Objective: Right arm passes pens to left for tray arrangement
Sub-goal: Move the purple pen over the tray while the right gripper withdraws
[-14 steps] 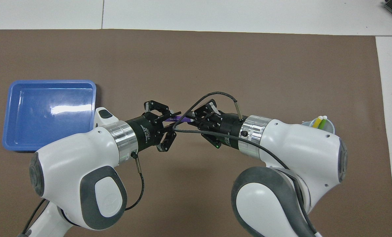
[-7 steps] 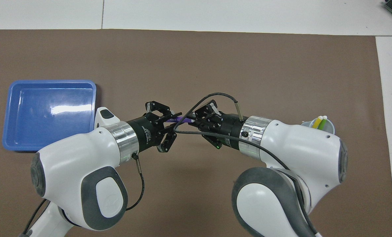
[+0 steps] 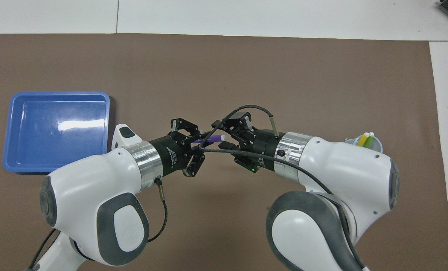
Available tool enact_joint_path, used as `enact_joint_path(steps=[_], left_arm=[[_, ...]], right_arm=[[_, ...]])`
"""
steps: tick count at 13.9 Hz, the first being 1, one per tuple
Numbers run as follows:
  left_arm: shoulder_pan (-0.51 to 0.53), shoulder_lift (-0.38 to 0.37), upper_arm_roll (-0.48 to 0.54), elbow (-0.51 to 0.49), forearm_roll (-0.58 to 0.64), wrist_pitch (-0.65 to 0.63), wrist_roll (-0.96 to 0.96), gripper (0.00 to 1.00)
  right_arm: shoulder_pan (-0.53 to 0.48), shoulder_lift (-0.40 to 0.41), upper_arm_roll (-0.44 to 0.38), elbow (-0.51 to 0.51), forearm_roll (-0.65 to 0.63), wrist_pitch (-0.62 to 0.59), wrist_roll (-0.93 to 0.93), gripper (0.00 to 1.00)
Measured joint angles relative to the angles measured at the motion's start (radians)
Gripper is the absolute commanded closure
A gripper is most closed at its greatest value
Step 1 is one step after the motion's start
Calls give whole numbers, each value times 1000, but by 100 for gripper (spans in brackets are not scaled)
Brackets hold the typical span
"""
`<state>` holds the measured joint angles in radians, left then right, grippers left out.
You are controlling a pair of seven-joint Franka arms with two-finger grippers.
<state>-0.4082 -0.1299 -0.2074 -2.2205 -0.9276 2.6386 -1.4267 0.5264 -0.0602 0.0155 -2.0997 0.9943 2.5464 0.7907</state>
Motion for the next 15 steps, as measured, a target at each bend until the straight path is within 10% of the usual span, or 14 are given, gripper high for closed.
enact_joint_path(steps=[8, 15], left_arm=[[201, -23, 11, 3, 156, -351, 423, 100], [460, -41, 19, 68, 511, -700, 948, 100]], right_arm=[[-291, -35, -9, 1, -489, -519, -694, 0], [-396, -44, -10, -18, -902, -585, -1195, 0]])
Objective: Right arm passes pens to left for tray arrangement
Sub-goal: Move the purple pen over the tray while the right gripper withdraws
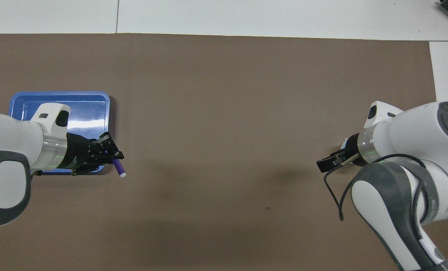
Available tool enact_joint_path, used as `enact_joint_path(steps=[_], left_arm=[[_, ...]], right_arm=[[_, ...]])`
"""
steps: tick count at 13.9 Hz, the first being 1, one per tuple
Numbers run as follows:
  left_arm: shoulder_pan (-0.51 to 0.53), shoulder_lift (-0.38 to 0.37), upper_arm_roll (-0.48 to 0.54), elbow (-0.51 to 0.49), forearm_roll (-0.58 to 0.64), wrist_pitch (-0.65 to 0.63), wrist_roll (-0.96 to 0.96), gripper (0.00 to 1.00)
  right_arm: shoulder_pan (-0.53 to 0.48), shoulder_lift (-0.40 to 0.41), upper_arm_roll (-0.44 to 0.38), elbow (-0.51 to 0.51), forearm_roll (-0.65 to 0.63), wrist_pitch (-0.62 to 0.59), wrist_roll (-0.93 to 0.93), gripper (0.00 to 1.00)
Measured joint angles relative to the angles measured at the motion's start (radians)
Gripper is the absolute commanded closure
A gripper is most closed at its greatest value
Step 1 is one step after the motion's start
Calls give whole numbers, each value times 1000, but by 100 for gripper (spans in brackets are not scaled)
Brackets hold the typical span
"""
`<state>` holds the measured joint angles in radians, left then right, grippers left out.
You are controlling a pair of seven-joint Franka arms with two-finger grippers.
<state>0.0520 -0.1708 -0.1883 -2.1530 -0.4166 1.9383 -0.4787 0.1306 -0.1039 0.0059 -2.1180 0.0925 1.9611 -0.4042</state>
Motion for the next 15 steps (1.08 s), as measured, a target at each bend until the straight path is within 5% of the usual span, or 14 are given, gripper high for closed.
enact_joint_path(steps=[6, 15], left_arm=[[80, 16, 1, 2, 227, -30, 326, 100], [164, 184, 1, 41, 360, 67, 546, 100]], right_arm=[[-119, 41, -1, -50, -58, 152, -386, 0], [-135, 75, 3, -52, -59, 204, -428, 0]])
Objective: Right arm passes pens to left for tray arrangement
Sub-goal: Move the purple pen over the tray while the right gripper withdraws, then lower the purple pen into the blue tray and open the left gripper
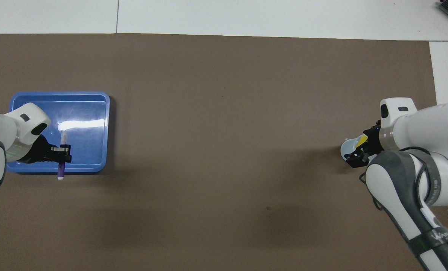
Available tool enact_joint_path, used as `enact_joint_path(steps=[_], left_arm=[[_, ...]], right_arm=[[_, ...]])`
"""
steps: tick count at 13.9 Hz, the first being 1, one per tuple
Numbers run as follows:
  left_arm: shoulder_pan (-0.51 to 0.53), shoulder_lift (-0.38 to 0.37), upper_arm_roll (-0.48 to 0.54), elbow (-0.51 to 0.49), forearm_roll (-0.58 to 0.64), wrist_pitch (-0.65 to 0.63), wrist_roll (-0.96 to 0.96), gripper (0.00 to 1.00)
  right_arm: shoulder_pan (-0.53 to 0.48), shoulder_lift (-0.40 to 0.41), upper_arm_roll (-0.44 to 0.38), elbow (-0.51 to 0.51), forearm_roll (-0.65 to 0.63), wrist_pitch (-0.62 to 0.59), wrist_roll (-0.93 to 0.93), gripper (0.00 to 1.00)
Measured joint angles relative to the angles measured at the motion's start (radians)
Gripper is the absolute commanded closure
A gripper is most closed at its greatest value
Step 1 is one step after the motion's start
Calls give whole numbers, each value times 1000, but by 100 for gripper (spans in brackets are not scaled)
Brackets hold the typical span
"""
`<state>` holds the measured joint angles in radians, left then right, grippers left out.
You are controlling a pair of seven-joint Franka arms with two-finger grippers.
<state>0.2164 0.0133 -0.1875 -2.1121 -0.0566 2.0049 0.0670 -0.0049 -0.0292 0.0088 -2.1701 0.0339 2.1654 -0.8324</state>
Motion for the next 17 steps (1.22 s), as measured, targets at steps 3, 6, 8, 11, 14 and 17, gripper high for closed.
enact_joint_path(steps=[3, 6, 8, 11, 14, 17], left_arm=[[0, 63, 0, 1, 9, 79, 0, 100], [0, 123, -1, 1, 11, 152, 0, 100], [0, 155, -1, 1, 13, 195, 0, 100], [0, 205, -5, 2, 24, 265, 0, 100], [0, 225, -5, 8, 28, 284, 0, 100], [0, 228, -6, 8, 54, 298, 0, 75]], right_arm=[[-2, 10, 0, 0, 0, 41, -30, 0], [-2, 20, 0, 0, 0, 46, -36, 0], [-2, 24, 0, -1, 0, 45, -36, 0], [-2, 25, 0, -4, 0, 43, -36, 0], [-2, 25, 0, -8, 0, 42, -36, 0], [-4, 25, 0, -11, 0, 42, -36, 0]])
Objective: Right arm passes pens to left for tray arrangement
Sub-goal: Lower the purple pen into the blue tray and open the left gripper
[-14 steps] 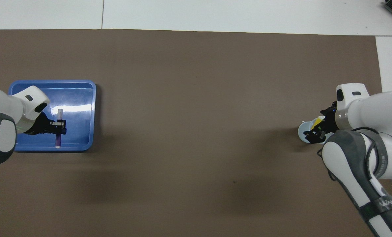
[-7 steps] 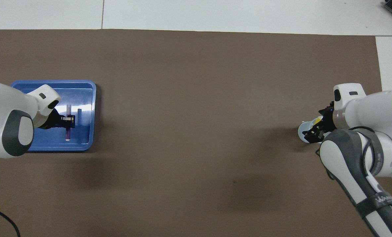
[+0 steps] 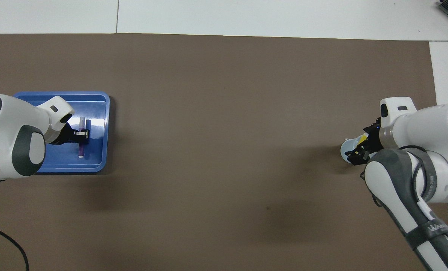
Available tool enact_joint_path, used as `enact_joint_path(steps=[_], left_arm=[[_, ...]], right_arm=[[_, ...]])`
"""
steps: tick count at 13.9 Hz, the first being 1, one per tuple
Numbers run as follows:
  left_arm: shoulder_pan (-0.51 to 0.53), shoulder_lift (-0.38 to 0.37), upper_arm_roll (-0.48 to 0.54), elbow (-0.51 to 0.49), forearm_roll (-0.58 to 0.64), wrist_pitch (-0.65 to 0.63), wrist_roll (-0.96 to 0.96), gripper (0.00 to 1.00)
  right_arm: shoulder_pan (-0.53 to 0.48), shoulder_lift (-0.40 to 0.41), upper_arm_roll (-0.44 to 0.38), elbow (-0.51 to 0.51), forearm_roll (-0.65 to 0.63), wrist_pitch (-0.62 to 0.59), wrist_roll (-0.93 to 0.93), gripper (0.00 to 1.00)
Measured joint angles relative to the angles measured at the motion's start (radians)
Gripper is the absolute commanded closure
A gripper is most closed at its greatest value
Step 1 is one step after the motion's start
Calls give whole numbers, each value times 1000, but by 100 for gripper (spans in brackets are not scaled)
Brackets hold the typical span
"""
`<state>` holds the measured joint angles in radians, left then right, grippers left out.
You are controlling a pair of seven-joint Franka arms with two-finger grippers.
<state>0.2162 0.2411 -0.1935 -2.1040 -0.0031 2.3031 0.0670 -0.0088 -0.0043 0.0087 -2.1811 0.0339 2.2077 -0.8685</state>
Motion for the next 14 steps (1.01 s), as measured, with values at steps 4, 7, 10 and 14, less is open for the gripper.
enact_joint_path(steps=[4, 7, 10, 14], left_arm=[[-1, 3, -4, 2, 39, 2, 0, 40], [-1, 8, -5, 3, 41, 2, 0, 23], [-1, 9, -5, 13, 35, -9, -3, 0], [3, 9, 0, 114, -29, -142, -7, 0]], right_arm=[[-10, 0, 0, 0, 0, -2, 2, 1], [-11, -1, 0, 3, 30, -26, 53, 1], [-11, -1, 1, 3, 117, -69, 126, 1], [-11, -1, 2, 3, 147, -88, 180, 3]])
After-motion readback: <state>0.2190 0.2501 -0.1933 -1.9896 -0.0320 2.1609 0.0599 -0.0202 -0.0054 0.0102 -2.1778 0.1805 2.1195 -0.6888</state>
